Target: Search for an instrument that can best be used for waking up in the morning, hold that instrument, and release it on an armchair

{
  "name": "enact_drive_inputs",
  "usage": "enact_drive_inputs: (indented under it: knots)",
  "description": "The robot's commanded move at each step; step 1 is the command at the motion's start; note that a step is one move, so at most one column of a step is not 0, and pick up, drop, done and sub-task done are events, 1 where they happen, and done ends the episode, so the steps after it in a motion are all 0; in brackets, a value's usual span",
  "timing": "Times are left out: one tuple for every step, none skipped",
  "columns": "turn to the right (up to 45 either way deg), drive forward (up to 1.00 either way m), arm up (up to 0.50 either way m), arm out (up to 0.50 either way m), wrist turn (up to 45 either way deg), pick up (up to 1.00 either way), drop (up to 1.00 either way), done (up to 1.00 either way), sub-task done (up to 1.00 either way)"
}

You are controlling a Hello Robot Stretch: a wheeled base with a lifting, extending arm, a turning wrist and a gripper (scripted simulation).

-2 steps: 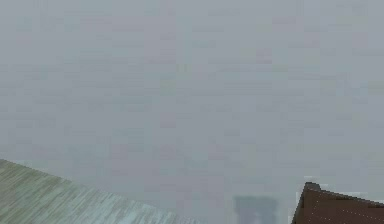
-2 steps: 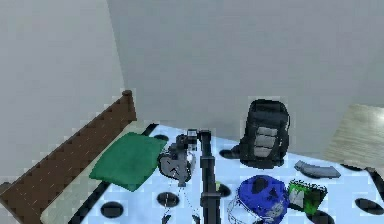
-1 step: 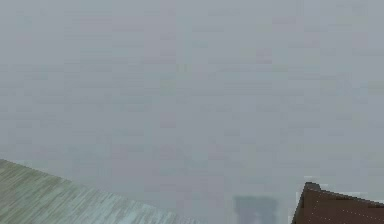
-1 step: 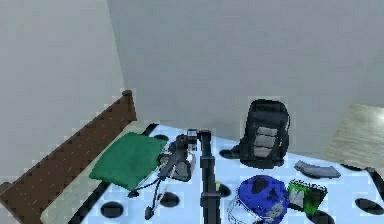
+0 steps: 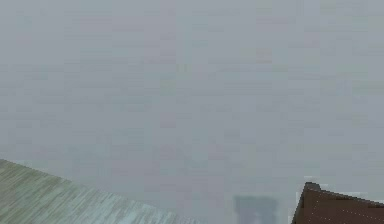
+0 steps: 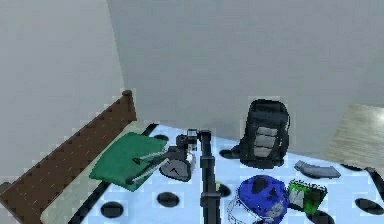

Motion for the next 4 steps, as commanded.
enact_drive_inputs:
  knots:
    - [0.0, 0.00, 0.00, 0.00, 45.0, 0.00, 0.00, 0.00, 0.00]
    - [0.0, 0.00, 0.00, 0.00, 45.0, 0.00, 0.00, 0.00, 0.00]
    - [0.0, 0.00, 0.00, 0.00, 6.0, 0.00, 0.00, 0.00, 0.00]
    - [0.0, 0.00, -0.30, 0.00, 0.0, 0.00, 0.00, 0.00, 0.00]
